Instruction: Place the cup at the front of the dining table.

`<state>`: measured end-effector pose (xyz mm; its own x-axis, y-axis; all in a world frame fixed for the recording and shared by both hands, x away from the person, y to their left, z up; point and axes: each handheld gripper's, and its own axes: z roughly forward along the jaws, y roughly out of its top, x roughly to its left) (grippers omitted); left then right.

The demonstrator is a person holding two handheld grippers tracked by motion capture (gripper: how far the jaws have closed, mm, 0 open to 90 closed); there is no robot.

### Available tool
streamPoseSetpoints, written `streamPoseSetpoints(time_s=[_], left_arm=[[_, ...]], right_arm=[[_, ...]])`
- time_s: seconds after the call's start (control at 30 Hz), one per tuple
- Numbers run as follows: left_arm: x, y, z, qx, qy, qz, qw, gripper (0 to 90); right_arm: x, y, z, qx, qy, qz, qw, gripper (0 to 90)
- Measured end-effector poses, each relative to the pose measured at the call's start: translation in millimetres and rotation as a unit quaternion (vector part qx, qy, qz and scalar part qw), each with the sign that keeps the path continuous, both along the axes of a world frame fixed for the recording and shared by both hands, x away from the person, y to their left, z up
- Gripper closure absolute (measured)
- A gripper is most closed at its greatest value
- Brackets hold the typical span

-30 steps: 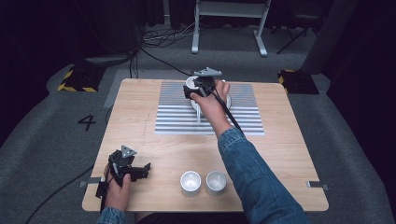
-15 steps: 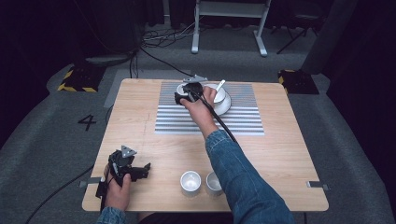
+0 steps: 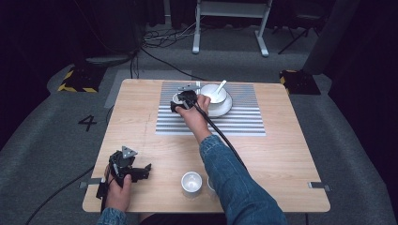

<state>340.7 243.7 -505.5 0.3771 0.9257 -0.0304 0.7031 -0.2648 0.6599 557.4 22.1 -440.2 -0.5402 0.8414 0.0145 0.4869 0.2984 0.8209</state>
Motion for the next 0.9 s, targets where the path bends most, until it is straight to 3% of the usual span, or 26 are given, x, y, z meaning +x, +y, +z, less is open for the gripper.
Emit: streamPoseSetpoints(time_s=[0.47, 0.9], left_arm=[[-0.1, -0.1, 0.0, -0.001, 0.000, 0.000, 1.0000, 0.0], [0.0, 0.0, 0.1, 0.000, 0.001, -0.001, 1.0000, 0.0]], right_arm=[[-0.7, 2.6, -25.1, -0.007, 0.022, -0.026, 0.9994, 27.2], [-3.8, 0.7, -36.9, -0.006, 0.030, -0.036, 0.9989, 27.2]])
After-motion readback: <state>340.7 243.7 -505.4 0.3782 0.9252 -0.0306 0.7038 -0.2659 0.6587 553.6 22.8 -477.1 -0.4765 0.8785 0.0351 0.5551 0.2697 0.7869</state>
